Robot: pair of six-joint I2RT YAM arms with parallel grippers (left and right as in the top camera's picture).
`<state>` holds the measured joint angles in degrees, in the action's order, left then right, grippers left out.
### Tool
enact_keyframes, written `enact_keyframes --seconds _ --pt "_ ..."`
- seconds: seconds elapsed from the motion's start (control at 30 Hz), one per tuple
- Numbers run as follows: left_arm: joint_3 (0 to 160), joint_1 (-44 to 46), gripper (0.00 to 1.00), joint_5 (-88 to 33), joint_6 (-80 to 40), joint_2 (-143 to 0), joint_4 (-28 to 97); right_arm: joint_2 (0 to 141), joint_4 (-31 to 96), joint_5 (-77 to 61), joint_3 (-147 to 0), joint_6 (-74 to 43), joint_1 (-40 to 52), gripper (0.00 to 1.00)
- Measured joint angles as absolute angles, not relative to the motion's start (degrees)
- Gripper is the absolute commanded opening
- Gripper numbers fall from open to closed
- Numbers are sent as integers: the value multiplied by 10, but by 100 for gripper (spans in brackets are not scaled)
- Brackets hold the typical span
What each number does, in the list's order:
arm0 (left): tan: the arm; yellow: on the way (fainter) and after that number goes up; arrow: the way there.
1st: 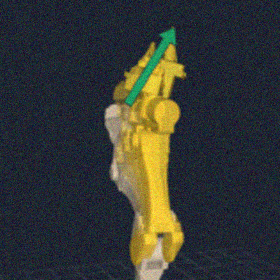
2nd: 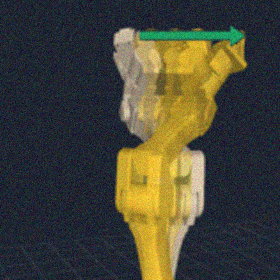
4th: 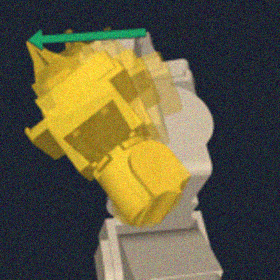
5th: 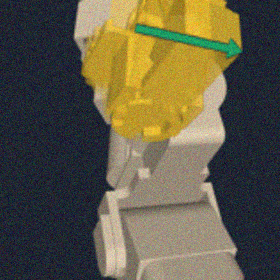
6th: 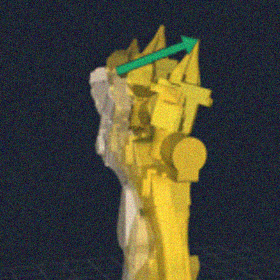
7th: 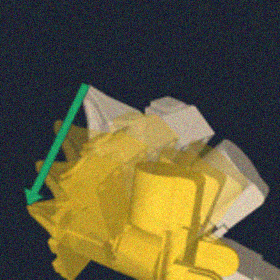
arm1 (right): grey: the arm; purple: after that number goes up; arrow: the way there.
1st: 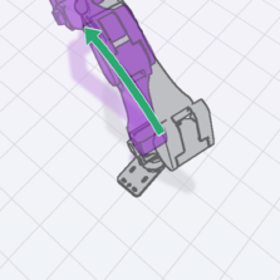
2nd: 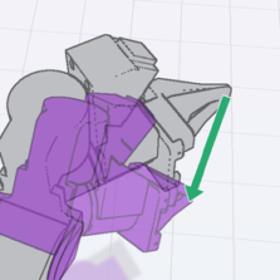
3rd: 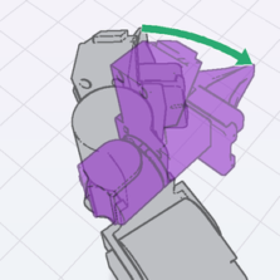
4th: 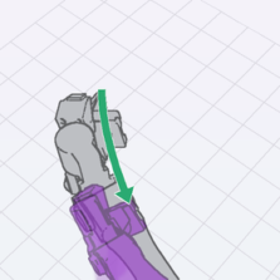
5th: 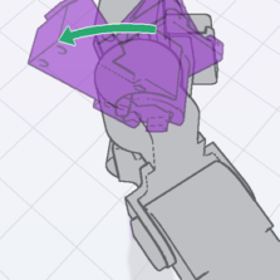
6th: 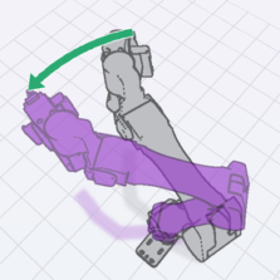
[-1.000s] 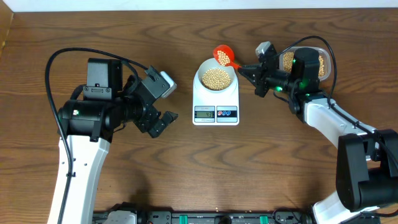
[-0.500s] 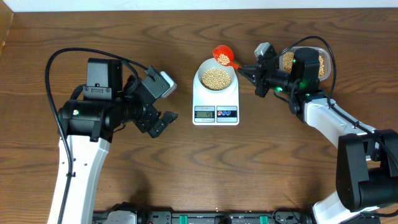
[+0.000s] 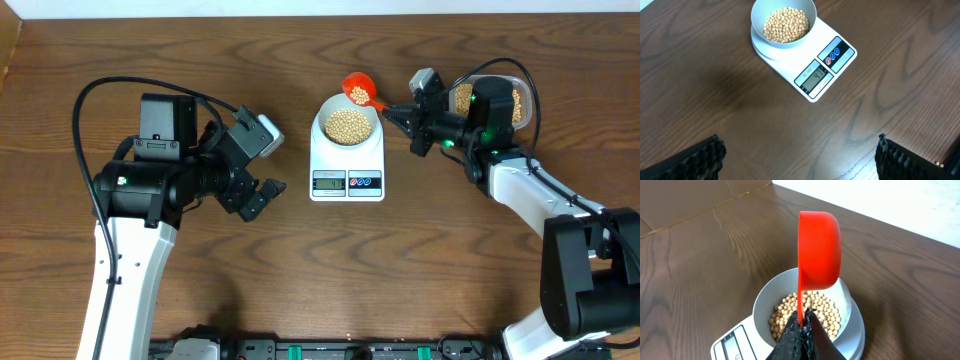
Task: Scoop item into bowl and weigh 50g on scale
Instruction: 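Tip the scoop over the white bowl to pour more soybeans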
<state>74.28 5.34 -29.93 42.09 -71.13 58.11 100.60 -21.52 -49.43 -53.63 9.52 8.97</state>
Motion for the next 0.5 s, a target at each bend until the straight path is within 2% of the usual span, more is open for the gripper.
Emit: enact_keyframes --seconds 0.5 --pt "743 53 98 -299 421 -711 581 1006 -234 -495 -536 114 92 1"
